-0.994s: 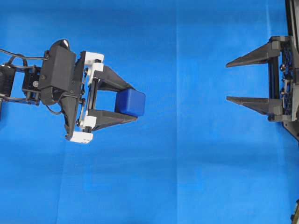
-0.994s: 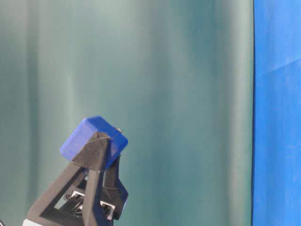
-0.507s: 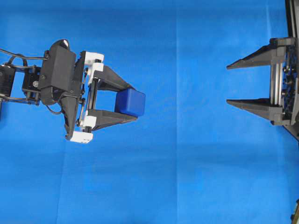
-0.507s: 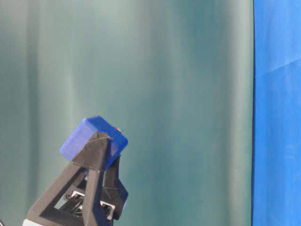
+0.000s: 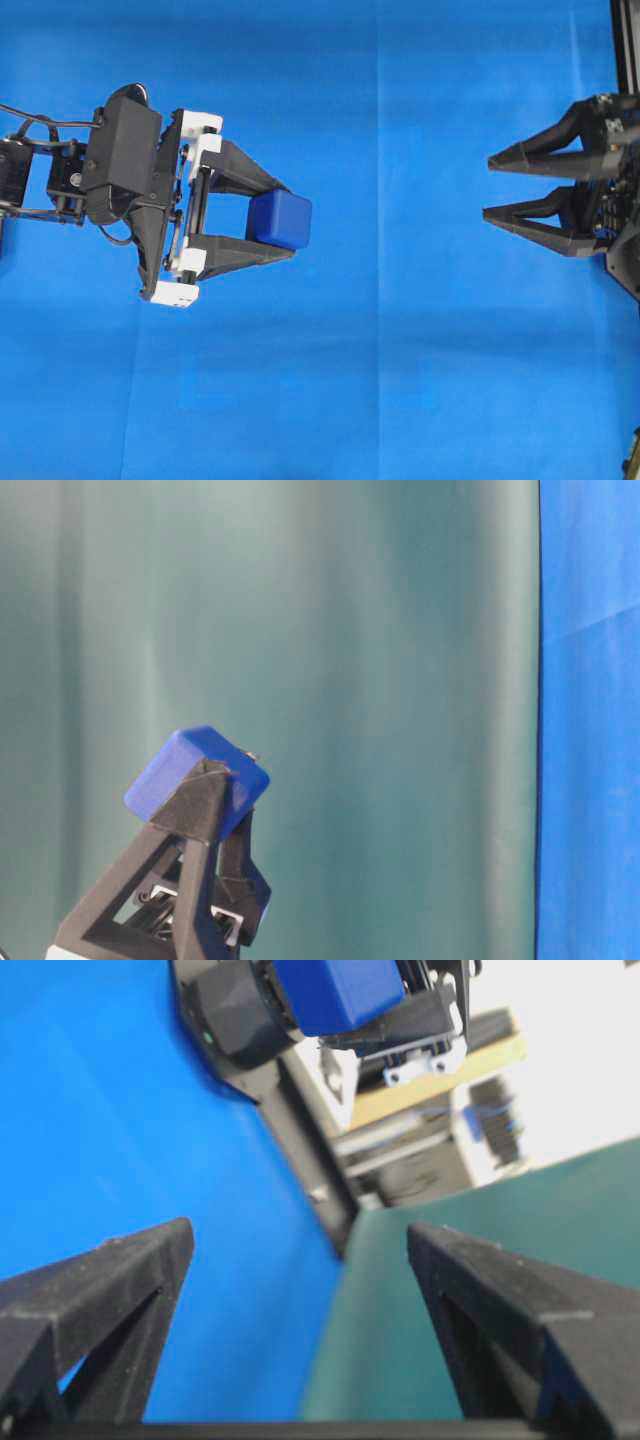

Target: Handover the blue block to the right arm after grasping it with the left arm, then place it in the designated position.

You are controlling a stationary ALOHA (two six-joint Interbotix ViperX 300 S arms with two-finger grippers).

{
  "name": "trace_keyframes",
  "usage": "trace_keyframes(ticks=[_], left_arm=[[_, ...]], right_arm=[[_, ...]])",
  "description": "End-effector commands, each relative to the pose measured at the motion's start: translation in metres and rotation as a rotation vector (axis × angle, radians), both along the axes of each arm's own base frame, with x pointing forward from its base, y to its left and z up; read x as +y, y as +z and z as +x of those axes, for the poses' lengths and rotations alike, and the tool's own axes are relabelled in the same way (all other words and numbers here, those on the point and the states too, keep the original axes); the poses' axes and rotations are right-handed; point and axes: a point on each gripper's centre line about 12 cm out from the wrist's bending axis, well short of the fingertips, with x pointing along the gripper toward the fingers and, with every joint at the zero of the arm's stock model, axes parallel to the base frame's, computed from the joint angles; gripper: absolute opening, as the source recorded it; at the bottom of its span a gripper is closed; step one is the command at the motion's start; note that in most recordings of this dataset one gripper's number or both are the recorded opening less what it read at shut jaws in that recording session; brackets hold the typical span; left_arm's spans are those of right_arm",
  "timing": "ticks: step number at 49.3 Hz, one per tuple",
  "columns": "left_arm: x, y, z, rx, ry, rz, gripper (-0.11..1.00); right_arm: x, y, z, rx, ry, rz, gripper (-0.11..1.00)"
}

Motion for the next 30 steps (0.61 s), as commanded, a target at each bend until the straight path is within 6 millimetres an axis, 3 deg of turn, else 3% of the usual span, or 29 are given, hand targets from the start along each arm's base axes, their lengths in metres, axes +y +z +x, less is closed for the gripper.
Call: trace_keyframes(ticks=[1,30], left_arm=[[0.0007,0.0139,-0.0014,-0.044,0.001,-0.003,0.49],[0.0007,0.0141,-0.0014,-0.046,0.001,-0.003,0.49]], right_arm=[[0.0025,0.0111,0.0026,-0.035,0.023,-0.074,0.94],[0.0079,0.0091,0.0035,-0.037,0.066,-0.221,0.94]])
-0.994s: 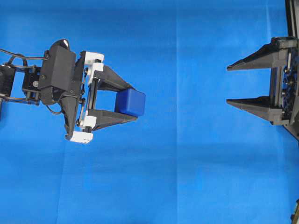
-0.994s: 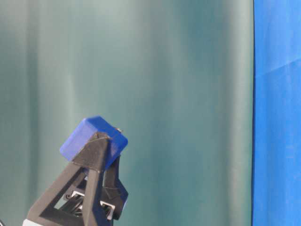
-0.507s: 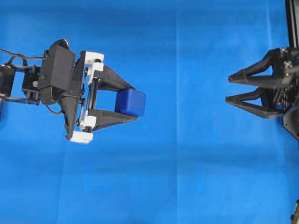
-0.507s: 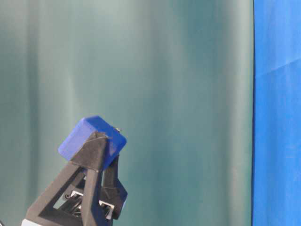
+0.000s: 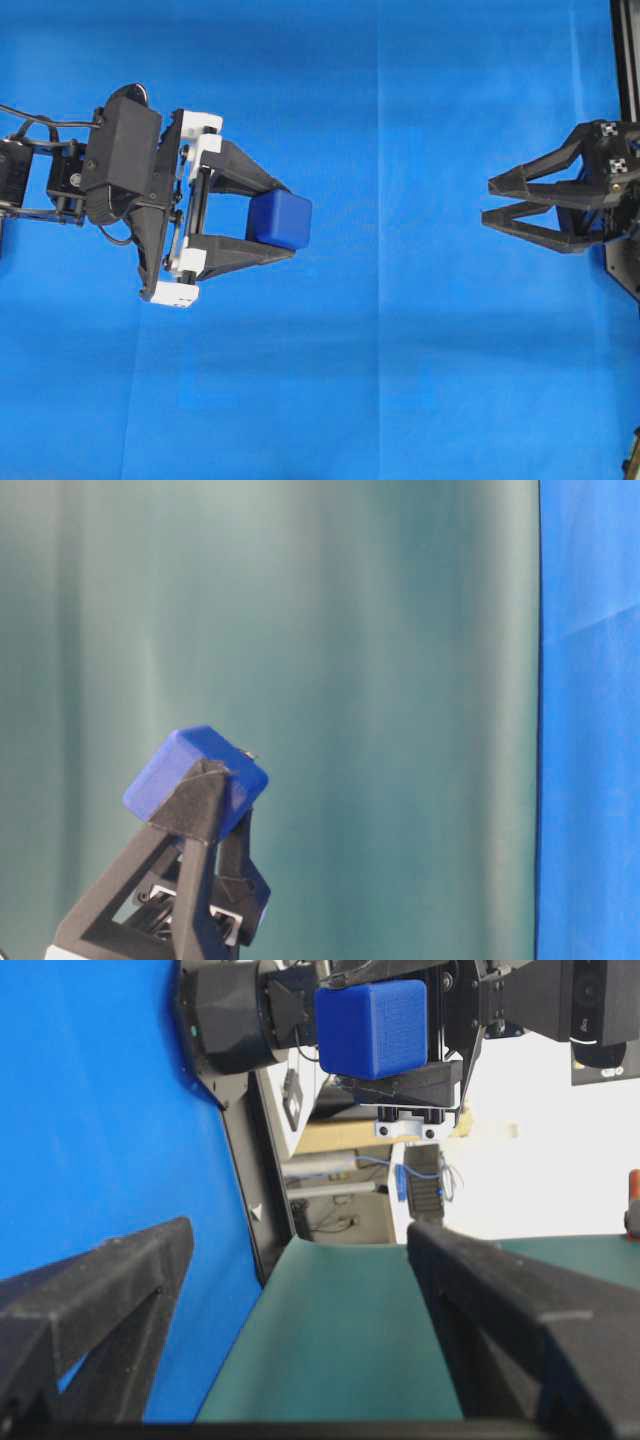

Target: Handover the blue block to the right arm after grasping it with the left arm, then place it in the designated position.

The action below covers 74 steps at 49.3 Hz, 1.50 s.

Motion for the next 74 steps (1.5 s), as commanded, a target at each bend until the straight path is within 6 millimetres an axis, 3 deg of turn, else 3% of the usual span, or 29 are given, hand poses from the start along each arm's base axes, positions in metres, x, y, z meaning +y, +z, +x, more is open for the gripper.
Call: trace_keyframes(ticks=[1,65,74], left_arm=[[0.000,0.014,-0.001,-0.044,0.000,-0.004,0.49],[0.001,0.014,-0.001,-0.044,0.002,-0.004,0.49],[0.001,0.014,-0.001,-0.044,0.002,-0.006,0.49]], right_arm=[[0.001,0.011,0.003,-0.026,0.007,0.002,0.94],[0.002,0.012,0.005,-0.025,0.008,0.006,0.94],[0.002,0.015,0.017,-0.008,0.008,0.005,0.94]])
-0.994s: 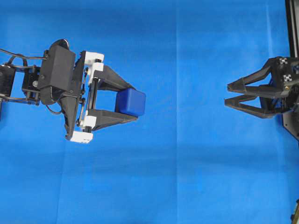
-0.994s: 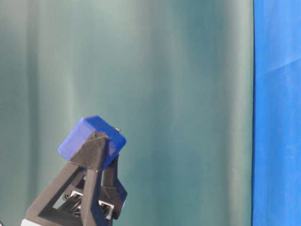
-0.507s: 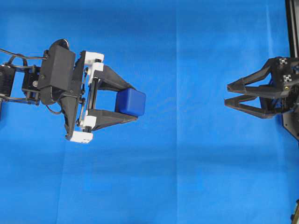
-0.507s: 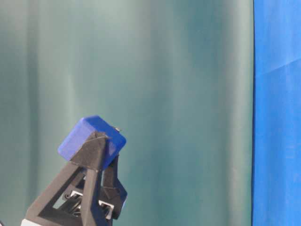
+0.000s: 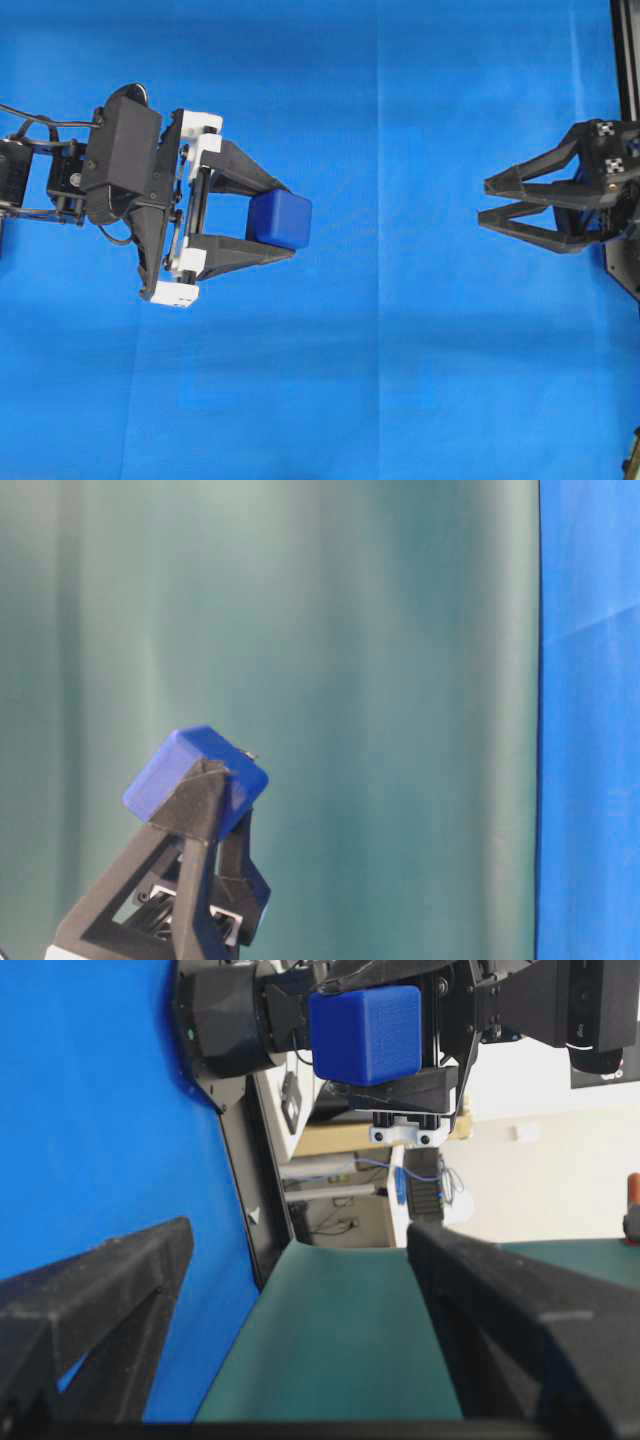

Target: Handover the blue block to the right arm after grasping it with the left arm, then place it in the designated position.

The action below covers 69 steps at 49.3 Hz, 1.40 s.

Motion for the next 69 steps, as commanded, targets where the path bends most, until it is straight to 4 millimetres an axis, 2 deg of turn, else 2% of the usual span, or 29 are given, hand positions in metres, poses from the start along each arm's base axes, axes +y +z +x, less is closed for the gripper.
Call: trace_keyframes(ticks=[1,25,43,54,69], left_arm=[[0.001,0.014,-0.001,-0.044,0.002,-0.006,0.49],[0.001,0.014,-0.001,-0.044,0.003,-0.009,0.49],[0.001,0.013,-0.002,-0.039,0.003,-0.008,0.49],[0.000,0.013,-0.002,-0.038,0.002,-0.010,0.49],[0.001,0.014,-0.001,-0.038,0.003,-0.009,0.49]], right_arm=[[0.001,0.011,0.011,-0.011,0.006,0.007,0.94],[0.004,0.031,0.089,0.034,0.010,0.001,0.94],[0.005,0.033,0.149,0.058,0.010,-0.001,0.94],[0.008,0.035,0.168,0.056,0.015,-0.002,0.94],[0.009,0.036,0.175,0.055,0.017,-0.002,0.94]])
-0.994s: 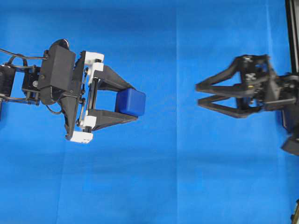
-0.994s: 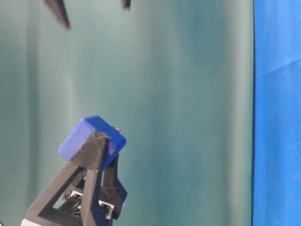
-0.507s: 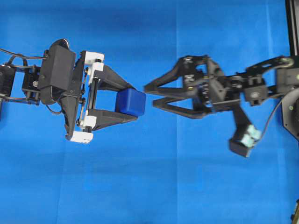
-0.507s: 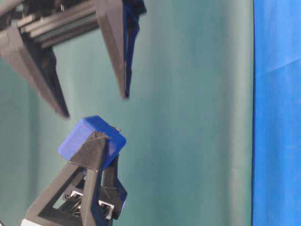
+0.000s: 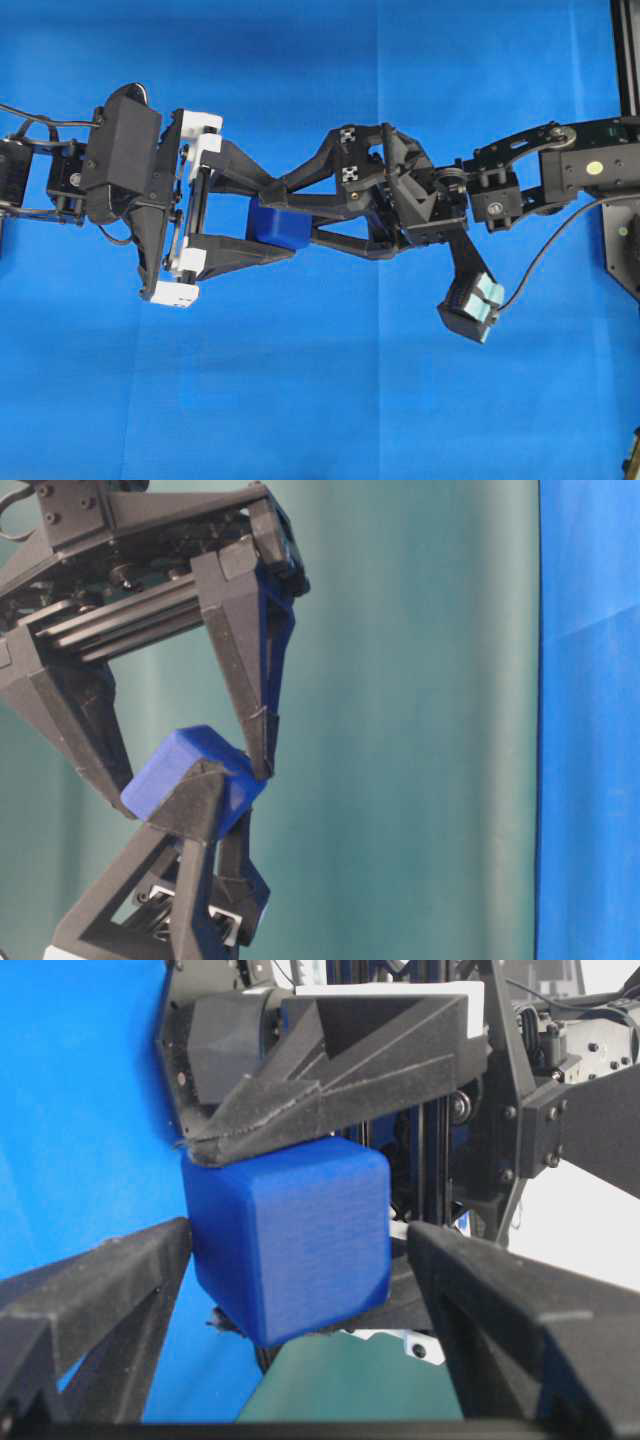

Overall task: Handover the blue block to the right arm after grasping it with the left arm, then place it in the designated position.
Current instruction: 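Reach the right gripper to the cube and close on it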

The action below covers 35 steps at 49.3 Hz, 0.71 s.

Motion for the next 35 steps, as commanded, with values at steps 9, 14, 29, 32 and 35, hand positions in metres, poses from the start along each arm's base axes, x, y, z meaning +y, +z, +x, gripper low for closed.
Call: trace_keyframes(ticks=[9,14,29,32,35], left_arm=[[0.0007,0.0138,-0.0013,-0.039,0.002,-0.007,0.49],[0.0007,0.0138,-0.0013,-0.039,0.002,-0.007,0.49],[0.0013,0.0133,-0.0014,-0.035,0.004,-0.006,0.49],[0.0013,0.0124,-0.0011,-0.030,0.004,-0.006,0.49],[0.0013,0.0126,-0.0015,-0.029,0.004,-0.006,0.49]], right_arm=[[0.0034,0.0180,0.0028,-0.049,0.013,0.005,0.94],[0.0040,0.0173,0.0035,-0.047,0.014,0.005,0.94],[0.0050,0.0182,0.0067,-0.043,0.010,0.004,0.81],[0.0048,0.0181,0.0067,-0.042,0.008,0.005,0.66],[0.0048,0.0187,0.0068,-0.043,0.008,0.008,0.51]])
